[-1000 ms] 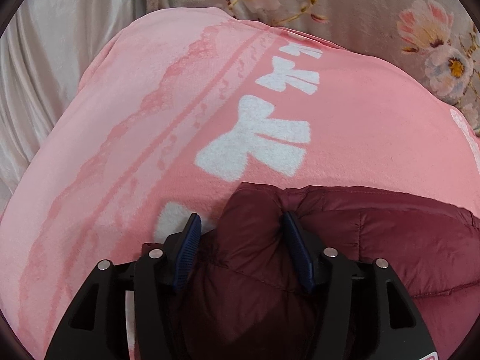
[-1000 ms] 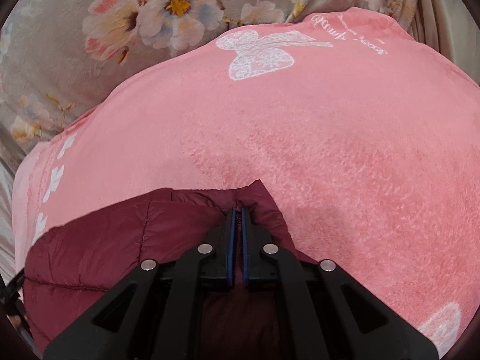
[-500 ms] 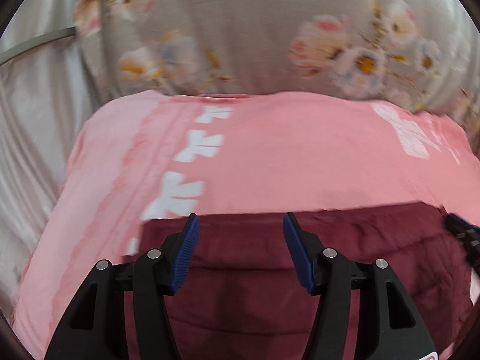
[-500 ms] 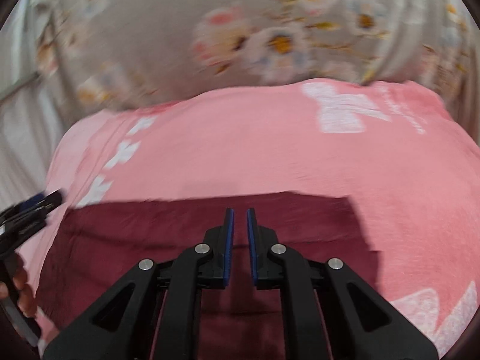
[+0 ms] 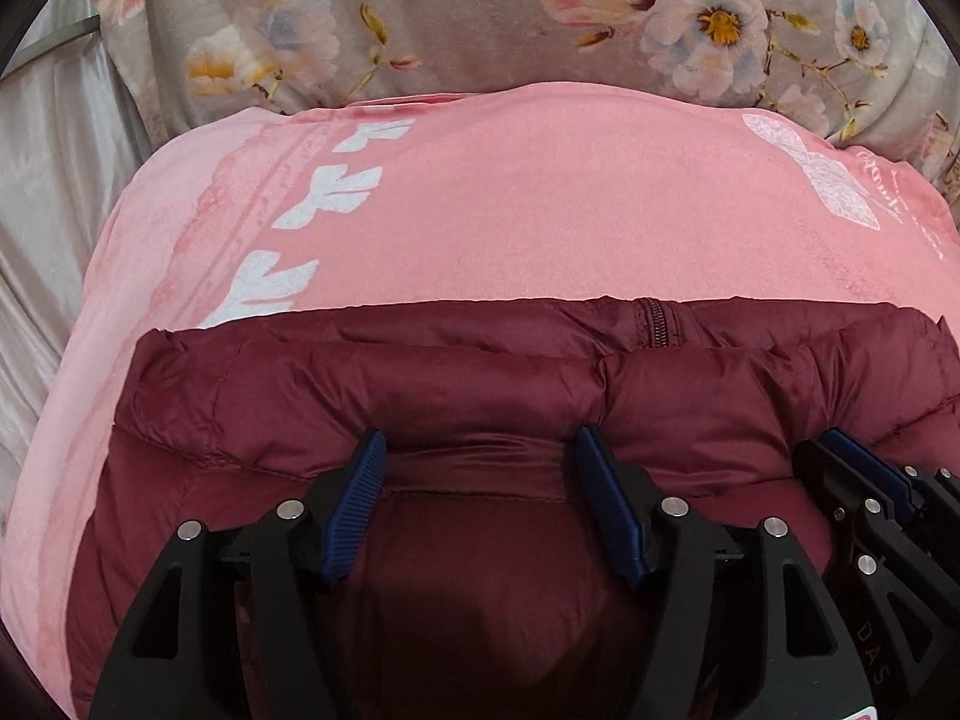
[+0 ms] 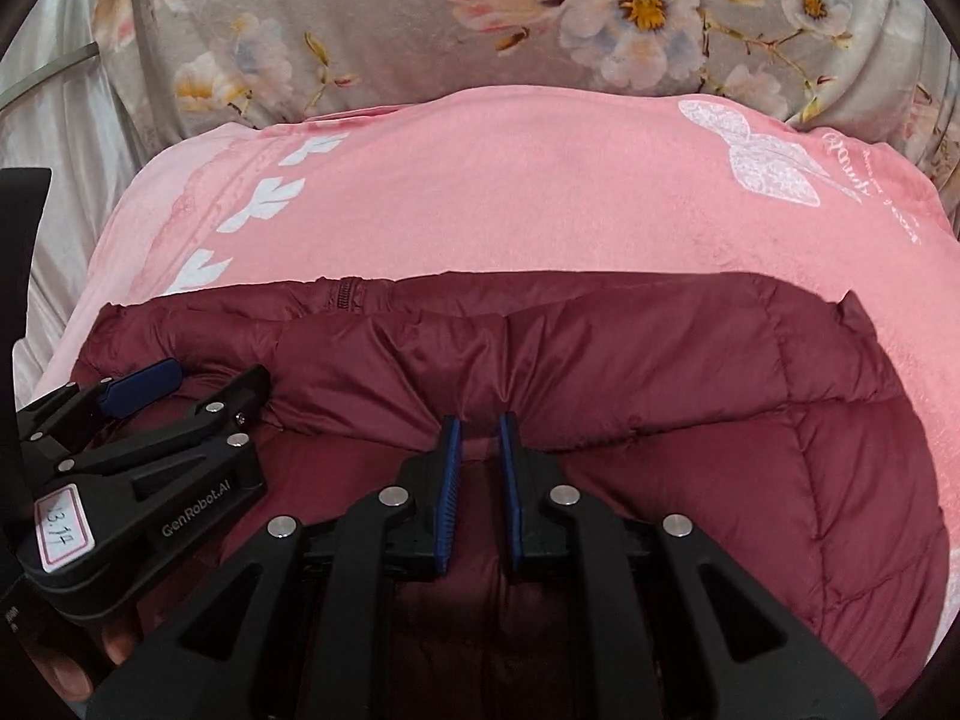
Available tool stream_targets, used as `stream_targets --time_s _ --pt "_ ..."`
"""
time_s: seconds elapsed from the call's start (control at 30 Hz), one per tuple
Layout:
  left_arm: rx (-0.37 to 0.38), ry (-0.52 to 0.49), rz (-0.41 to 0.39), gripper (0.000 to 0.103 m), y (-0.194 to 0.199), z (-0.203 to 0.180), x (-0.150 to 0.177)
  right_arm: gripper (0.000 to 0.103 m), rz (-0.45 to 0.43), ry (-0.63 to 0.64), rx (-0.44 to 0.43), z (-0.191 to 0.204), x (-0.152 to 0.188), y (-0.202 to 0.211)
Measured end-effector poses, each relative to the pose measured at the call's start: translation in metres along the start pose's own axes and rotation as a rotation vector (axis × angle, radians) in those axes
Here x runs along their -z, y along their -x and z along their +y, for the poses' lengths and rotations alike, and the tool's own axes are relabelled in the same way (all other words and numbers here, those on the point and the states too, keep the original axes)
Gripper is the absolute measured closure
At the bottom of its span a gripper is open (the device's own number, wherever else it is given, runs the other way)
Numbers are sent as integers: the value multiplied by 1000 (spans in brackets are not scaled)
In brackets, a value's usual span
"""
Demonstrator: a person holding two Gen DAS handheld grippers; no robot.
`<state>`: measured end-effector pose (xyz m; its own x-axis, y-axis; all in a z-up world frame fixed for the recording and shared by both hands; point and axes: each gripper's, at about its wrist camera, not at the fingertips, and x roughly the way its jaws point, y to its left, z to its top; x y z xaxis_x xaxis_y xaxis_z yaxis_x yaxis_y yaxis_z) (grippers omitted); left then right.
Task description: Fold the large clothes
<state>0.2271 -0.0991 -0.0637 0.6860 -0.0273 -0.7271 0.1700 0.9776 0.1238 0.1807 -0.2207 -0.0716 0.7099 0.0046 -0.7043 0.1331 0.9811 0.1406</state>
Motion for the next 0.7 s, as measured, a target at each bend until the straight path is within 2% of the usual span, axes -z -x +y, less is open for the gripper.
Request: stream_targets --time_s 0.4,0.7 --pt "-37 -29 -11 34 -8 -9 5 91 2 34 44 7 3 -7" --pt "-77 -55 -11 33 -12 -17 5 91 1 32 43 5 3 -8"
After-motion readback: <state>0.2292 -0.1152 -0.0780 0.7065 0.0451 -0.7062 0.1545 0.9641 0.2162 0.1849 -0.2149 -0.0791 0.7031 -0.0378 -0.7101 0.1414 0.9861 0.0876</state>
